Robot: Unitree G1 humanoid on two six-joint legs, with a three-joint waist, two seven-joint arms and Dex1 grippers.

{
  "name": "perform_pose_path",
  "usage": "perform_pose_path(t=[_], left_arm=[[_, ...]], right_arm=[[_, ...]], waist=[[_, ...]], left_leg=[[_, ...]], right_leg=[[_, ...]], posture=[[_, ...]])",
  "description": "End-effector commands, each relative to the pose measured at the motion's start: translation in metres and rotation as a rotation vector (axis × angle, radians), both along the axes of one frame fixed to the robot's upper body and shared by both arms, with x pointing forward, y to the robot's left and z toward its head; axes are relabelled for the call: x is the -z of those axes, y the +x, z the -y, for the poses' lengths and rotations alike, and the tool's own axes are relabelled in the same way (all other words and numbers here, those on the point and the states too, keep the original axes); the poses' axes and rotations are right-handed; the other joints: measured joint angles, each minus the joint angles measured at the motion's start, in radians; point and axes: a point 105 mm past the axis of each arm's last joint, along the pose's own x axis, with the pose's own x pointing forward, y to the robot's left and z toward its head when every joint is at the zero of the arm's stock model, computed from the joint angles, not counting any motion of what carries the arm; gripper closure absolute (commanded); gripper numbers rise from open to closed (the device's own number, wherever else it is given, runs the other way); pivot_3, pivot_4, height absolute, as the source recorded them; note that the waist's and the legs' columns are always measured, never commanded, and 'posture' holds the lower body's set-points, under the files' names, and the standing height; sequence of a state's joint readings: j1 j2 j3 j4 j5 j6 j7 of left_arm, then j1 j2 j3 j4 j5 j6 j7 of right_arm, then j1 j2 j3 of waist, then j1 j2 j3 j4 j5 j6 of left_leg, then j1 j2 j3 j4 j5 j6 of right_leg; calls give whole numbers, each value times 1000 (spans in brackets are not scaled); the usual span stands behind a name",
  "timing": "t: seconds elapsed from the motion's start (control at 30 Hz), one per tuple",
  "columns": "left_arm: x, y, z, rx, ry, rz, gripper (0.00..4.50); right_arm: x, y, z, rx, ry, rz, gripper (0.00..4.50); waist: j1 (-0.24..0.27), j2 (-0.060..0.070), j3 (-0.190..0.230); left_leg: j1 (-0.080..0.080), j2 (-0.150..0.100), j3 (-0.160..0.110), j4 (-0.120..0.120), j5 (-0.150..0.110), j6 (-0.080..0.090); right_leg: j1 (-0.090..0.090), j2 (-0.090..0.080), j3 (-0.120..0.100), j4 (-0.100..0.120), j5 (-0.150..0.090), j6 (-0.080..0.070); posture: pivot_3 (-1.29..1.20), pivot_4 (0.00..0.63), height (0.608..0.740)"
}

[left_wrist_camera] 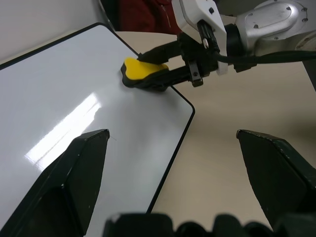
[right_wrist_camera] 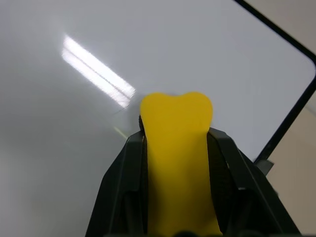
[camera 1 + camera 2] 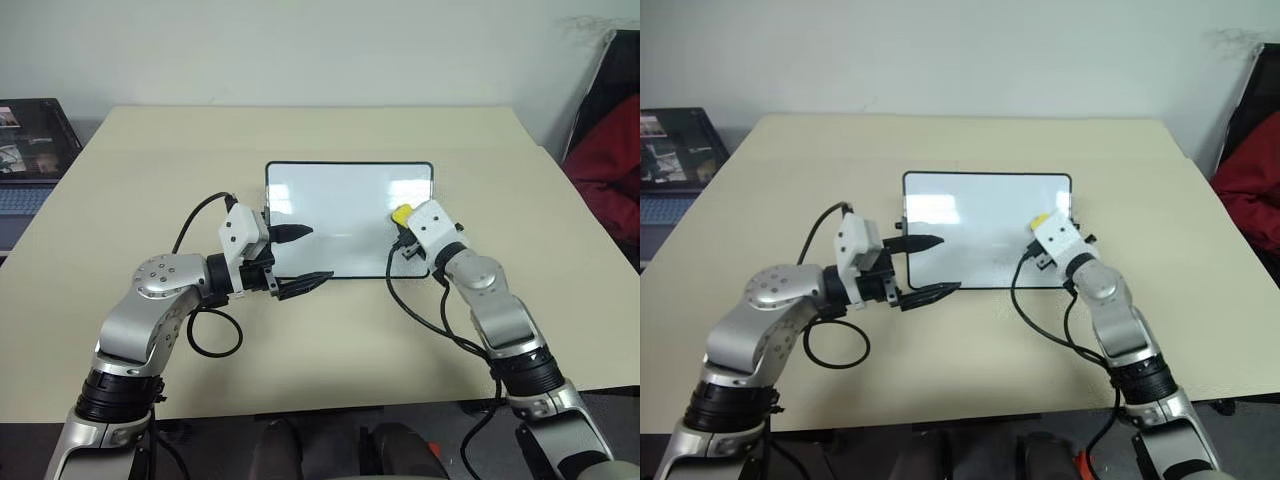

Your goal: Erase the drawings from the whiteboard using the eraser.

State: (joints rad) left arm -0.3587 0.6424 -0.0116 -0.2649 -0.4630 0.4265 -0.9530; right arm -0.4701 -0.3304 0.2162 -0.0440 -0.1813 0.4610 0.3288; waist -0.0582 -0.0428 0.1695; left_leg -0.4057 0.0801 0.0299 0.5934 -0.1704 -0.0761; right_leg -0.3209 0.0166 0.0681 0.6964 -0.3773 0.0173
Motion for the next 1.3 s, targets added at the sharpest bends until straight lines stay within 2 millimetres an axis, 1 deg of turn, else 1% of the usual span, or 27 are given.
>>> perform_pose_path(t=[0.03, 0.1, 0.23, 0.3, 0.37, 0.43, 0.5, 0.57, 0.67, 0.73, 0.83, 0.9, 1.13, 1.3], left_arm=[[-10, -3, 1, 12, -2, 48, 0], [-10, -3, 0, 11, -2, 49, 0], [-9, -3, -1, 6, -1, 50, 0], [-9, -2, -1, 4, -1, 49, 0], [-9, -2, -2, 3, -1, 48, 0], [-9, -2, -2, 1, 1, 47, 0], [-8, -1, -2, 1, 2, 46, 0], [-8, -1, -1, 2, 1, 47, 0], [-9, -2, -1, 2, 0, 49, 0], [-9, -2, -1, 1, -1, 50, 0], [-8, -3, -1, -3, -2, 49, 0], [-8, -3, -1, -5, -3, 49, 0], [-8, -2, -2, -5, -2, 49, 0], [-8, -2, -1, -2, -4, 49, 0]], right_arm=[[31, -2, 12, 44, 0, -146, 3253], [18, -1, 10, 38, 18, -110, 3253], [-23, -4, 8, 21, 64, -6, 3253], [-39, -5, 9, 23, 75, 35, 3253], [-54, -5, 11, 33, 75, 76, 3253], [-70, 2, 15, 53, 47, 132, 3253], [-76, 9, 17, 68, 19, 152, 3253], [-72, 16, 19, 81, -10, 143, 3253], [-59, 21, 20, 80, -63, 109, 3253], [-47, 18, 18, 61, -83, 68, 3253], [-21, 11, 18, 40, -103, -17, 3254], [-9, 7, 20, 36, -114, -53, 3254], [11, -3, 20, 10, -154, -110, 3254], [23, -11, 14, -32, -160, -154, 3254]], waist=[[0, 0, 0], [0, 0, 1], [2, 1, 2], [2, 1, 2], [3, 1, 2], [5, 2, 2], [6, 3, 3], [10, 3, 3], [12, 3, 3], [11, 3, 3], [10, 2, 2], [9, 2, 2], [4, 1, 2], [2, 0, 1]], left_leg=[[4, 0, 0, 0, 0, 0], [6, 0, -1, 0, 0, 0], [3, 0, -1, -1, 0, 0], [-4, 0, 0, -1, 0, 0], [-16, 0, 0, -1, 0, 0], [-22, 0, 0, 0, 0, 0], [-25, -1, 2, 0, 0, 0], [-27, -1, 2, -1, 0, -1], [-27, 0, 3, -2, -1, -2], [-27, 0, 3, -2, -2, -3], [-26, 0, 3, 0, -2, -2], [-24, 0, 3, 0, -2, -2], [-14, 0, 2, 0, -1, 0], [-12, 0, 2, 0, 0, 1]], right_leg=[[2, -1, 1, 0, 0, 0], [2, -1, 2, -1, 0, 0], [2, -1, 2, -1, 0, 0], [-4, -1, 1, -1, 0, 0], [-16, 0, 2, 0, 0, 0], [-21, 0, 1, 1, 3, -3], [-24, 0, 2, -1, 3, -3], [-26, 0, 1, -4, 3, -3], [-25, 0, 1, -8, 3, -3], [-24, 0, 2, -9, 3, -3], [-22, 0, 1, -7, 3, -3], [-20, 0, 0, -6, 3, -3], [-13, 0, 1, -3, 3, 1], [-12, 0, 2, -3, 3, 2]], posture=[[0, 150, 740], [0, 150, 740], [0, 150, 740], [0, 150, 740], [0, 150, 740], [0, 150, 740], [0, 150, 740], [0, 150, 740], [0, 150, 740], [0, 150, 740], [0, 150, 740], [0, 150, 740], [0, 150, 740], [0, 150, 740]])
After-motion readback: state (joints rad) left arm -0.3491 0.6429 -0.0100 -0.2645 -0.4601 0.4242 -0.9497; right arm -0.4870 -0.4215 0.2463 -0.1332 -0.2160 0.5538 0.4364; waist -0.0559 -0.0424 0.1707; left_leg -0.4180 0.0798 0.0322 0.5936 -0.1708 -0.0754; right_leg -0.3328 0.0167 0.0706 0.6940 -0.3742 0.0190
